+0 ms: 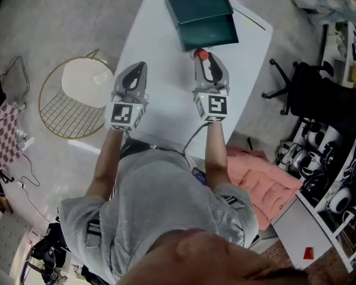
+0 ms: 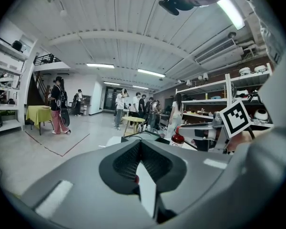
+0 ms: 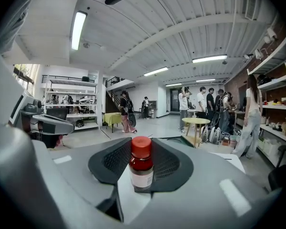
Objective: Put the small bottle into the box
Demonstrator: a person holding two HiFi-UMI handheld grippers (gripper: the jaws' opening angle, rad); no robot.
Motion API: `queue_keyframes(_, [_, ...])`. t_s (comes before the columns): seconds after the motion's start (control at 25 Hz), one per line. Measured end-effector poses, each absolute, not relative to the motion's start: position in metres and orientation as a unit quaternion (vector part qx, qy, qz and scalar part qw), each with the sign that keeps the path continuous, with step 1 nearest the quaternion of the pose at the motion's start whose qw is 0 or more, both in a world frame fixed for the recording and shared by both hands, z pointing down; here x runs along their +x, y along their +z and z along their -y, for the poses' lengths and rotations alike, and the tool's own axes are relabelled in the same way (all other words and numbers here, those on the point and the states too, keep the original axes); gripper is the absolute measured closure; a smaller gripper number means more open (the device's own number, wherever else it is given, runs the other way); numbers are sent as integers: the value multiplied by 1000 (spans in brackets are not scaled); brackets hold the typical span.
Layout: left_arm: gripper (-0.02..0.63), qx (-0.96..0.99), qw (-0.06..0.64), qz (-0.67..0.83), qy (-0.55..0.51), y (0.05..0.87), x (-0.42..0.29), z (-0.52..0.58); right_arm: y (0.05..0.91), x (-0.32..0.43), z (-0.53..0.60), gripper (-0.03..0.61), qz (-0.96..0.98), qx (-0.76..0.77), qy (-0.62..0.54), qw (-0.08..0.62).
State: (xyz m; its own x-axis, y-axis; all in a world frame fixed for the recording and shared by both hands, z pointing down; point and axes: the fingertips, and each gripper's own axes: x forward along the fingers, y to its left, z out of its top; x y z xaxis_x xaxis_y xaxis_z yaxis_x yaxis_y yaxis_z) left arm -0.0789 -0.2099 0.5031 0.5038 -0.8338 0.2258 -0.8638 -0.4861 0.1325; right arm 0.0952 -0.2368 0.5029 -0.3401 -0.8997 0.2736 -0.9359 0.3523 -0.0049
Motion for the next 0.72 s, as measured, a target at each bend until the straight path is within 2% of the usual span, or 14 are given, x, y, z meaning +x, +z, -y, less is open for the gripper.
queue_keyframes(0.72, [603, 837, 158, 513, 104, 549, -87, 225, 540, 95, 295, 448, 821, 553, 88, 115])
